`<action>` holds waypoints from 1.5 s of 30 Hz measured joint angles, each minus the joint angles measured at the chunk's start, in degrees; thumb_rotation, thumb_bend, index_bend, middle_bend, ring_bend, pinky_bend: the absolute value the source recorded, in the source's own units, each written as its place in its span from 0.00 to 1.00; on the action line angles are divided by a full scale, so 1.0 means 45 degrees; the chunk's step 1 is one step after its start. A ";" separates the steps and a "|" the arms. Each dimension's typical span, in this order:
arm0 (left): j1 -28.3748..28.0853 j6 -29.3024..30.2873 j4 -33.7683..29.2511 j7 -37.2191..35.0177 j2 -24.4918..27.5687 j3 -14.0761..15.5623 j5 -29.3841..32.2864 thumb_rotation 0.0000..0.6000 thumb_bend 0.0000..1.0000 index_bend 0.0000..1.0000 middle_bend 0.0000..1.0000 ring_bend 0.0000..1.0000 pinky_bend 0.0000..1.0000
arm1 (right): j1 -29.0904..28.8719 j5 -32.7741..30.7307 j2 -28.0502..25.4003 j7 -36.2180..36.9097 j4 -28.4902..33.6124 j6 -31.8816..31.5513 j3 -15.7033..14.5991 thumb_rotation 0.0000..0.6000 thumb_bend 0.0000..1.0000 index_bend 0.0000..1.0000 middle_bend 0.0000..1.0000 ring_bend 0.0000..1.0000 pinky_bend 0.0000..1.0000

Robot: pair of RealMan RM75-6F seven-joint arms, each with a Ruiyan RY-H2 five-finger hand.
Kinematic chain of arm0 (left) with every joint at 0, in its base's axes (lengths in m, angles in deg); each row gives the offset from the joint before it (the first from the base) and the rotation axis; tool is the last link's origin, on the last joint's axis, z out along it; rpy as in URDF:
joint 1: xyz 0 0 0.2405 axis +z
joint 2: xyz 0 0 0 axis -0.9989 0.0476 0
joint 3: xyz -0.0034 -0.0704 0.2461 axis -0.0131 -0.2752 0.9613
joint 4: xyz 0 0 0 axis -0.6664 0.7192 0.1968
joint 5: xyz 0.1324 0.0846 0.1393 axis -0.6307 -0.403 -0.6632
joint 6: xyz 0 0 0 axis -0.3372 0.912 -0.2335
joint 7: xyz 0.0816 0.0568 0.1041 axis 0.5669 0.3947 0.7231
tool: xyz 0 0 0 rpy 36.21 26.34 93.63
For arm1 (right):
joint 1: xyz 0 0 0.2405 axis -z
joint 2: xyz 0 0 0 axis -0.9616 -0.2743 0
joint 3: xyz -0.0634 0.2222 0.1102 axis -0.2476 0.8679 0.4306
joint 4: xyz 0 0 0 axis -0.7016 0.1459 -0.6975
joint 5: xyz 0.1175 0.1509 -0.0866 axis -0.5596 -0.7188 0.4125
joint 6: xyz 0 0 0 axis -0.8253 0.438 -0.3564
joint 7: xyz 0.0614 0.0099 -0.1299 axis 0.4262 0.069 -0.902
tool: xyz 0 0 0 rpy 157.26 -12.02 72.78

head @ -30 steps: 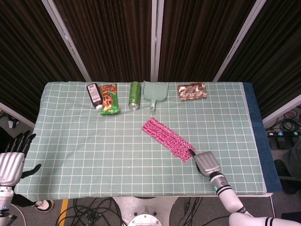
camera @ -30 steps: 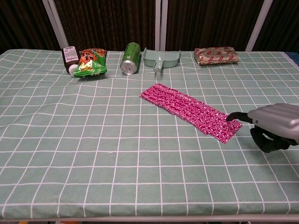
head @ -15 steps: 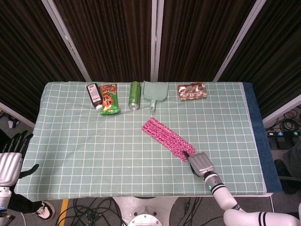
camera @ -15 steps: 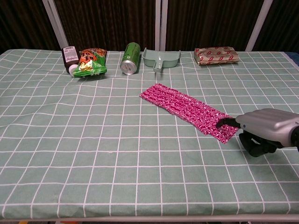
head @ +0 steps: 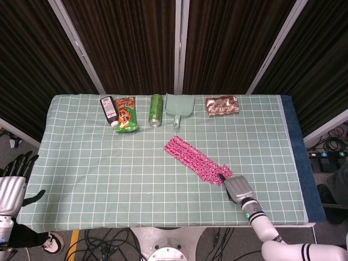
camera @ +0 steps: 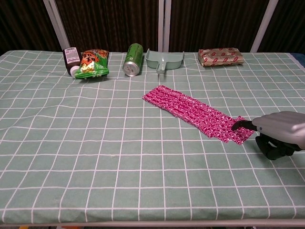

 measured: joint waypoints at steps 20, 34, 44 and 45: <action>-0.0051 -0.0008 -0.0271 0.0393 -0.0019 0.0005 -0.0089 1.00 0.17 0.08 0.01 0.00 0.15 | 0.0486 0.0232 -0.0965 0.1540 -0.0562 -0.0042 -0.0753 1.00 0.99 0.10 0.86 0.84 0.76; -0.0100 -0.0042 -0.0456 0.0667 -0.0033 0.0014 -0.0146 1.00 0.17 0.08 0.01 0.00 0.15 | 0.1060 0.0740 -0.1840 0.2890 -0.1009 0.0079 -0.0970 1.00 0.99 0.12 0.86 0.84 0.76; -0.0125 0.0022 -0.0582 0.0776 -0.0004 -0.0024 -0.0195 1.00 0.17 0.08 0.01 0.00 0.15 | 0.1223 0.1634 -0.2129 0.3554 -0.0747 -0.0205 -0.0643 1.00 0.99 0.12 0.86 0.84 0.76; -0.0125 0.0037 -0.0591 0.0785 -0.0004 -0.0028 -0.0205 1.00 0.17 0.08 0.01 0.00 0.15 | 0.1214 0.1783 -0.2133 0.3555 -0.0638 -0.0299 -0.0581 1.00 0.98 0.12 0.86 0.84 0.76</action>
